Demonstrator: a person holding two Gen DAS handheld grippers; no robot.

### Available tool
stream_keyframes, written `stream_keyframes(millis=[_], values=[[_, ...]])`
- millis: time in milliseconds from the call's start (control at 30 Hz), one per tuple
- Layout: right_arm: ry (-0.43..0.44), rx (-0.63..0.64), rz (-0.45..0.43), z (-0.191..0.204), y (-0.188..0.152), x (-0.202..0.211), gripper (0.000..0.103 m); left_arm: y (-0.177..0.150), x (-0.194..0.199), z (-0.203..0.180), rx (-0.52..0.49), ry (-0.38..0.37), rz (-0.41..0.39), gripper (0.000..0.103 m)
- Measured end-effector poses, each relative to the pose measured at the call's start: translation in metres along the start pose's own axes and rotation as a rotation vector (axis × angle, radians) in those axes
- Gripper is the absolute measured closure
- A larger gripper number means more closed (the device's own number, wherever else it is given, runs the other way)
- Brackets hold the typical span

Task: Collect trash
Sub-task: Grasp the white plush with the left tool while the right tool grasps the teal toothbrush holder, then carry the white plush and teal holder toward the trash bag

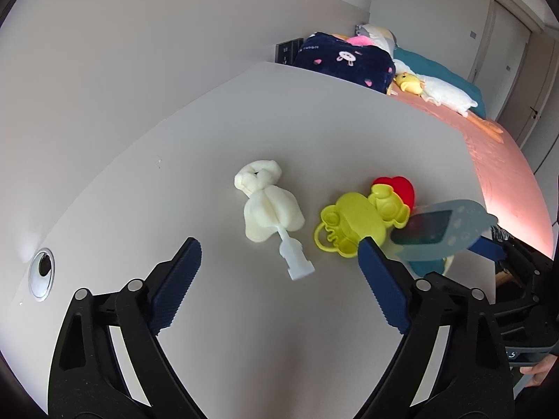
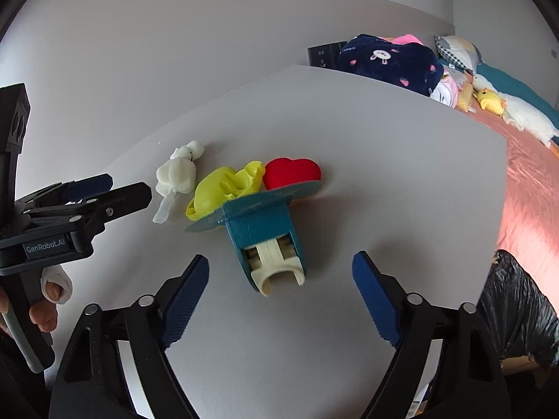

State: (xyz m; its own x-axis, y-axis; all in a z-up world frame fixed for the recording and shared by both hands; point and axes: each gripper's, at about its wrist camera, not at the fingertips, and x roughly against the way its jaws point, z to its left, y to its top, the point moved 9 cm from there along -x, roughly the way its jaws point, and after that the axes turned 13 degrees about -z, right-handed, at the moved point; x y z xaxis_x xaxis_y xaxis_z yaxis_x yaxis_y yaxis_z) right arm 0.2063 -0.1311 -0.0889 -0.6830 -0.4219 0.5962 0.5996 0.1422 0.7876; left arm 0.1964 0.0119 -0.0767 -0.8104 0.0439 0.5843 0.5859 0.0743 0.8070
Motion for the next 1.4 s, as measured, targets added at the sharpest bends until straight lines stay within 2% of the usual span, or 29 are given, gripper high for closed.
stream_keyframes(millis=[233,400,467,533,733,900,1067,1400], values=[[-0.030,0.055,0.025,0.002,0.001,-0.019,0.038,0.004,-0.027,0.011,0.029,0.029,0.027,0.025],[-0.030,0.051,0.020,-0.002,0.002,-0.022,0.042,0.005,-0.046,0.017,0.062,0.045,0.053,0.029],[-0.022,0.049,0.018,-0.003,0.003,-0.023,0.049,0.004,-0.050,0.016,0.058,0.048,0.060,0.030],[-0.005,0.046,0.018,-0.002,0.004,-0.024,0.066,0.002,-0.052,0.014,0.050,0.046,0.067,0.033],[0.019,0.026,-0.003,-0.002,0.005,-0.022,0.067,-0.002,-0.057,0.014,0.052,0.043,0.066,0.046],[0.037,-0.003,-0.012,-0.003,0.004,-0.016,0.067,-0.002,-0.056,0.008,0.023,0.034,0.043,0.066],[0.043,-0.031,-0.026,-0.007,0.004,-0.005,0.067,-0.002,-0.050,0.004,0.001,0.052,0.028,0.071],[0.059,-0.074,-0.045,-0.013,-0.001,0.016,0.067,-0.003,-0.025,-0.011,0.003,0.025,0.009,0.071]])
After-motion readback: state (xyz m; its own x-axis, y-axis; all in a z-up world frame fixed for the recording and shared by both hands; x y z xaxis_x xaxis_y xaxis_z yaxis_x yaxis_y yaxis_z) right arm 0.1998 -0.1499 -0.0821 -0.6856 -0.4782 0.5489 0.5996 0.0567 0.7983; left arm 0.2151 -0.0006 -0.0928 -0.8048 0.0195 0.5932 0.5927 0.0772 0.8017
